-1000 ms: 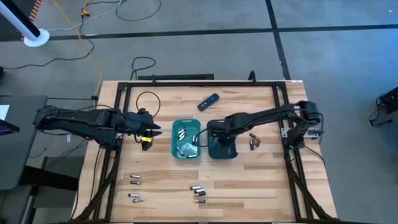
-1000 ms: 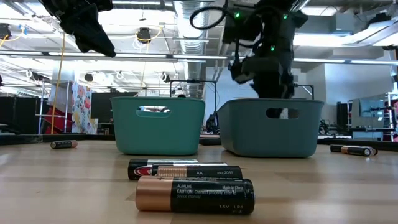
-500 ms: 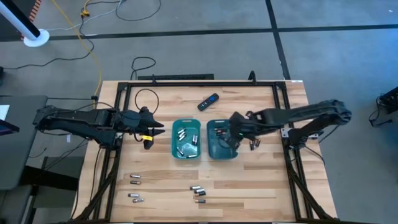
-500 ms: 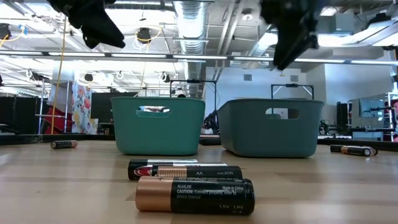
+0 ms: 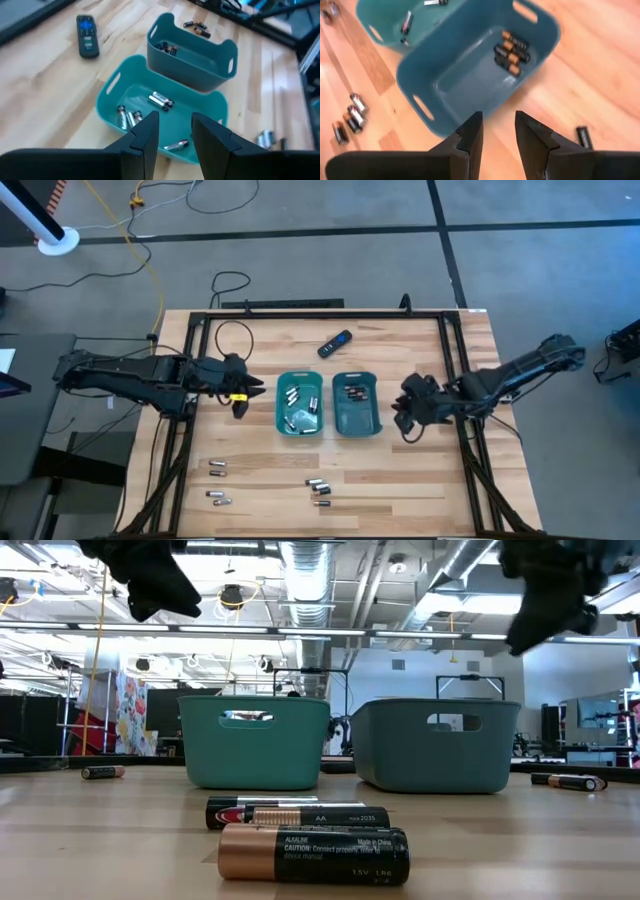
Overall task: Sort batteries
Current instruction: Put the copper and black battery into the blue bin
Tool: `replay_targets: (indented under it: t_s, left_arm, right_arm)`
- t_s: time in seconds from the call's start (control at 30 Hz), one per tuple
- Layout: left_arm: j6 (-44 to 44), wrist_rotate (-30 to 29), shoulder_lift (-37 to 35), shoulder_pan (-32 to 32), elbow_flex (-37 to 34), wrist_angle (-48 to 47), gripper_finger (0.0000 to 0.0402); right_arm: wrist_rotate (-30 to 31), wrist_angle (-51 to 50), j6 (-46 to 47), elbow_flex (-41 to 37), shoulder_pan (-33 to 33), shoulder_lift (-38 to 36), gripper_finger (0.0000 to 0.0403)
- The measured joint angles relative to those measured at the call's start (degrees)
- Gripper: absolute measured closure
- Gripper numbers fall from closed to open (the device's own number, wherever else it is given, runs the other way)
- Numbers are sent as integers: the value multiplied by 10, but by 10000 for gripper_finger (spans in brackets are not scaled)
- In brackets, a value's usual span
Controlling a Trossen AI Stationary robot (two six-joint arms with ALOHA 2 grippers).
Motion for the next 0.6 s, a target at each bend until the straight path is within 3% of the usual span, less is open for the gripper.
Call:
replay_targets:
  t_s: [0.17,0.27,0.43,0.6]
  left_arm:
    - [-64,0,0,0,0,0,290]
    - [-150,-13,4,0,0,-16,290]
    - [-327,-57,25,3,0,-139,290]
    - [-444,-40,65,25,-1,-278,290]
  right_arm:
    - [0,22,28,-57,27,-19,276]
    - [0,55,29,-85,36,-25,276]
    - [1,83,26,-111,38,-25,276]
    - [0,95,23,-123,38,-25,276]
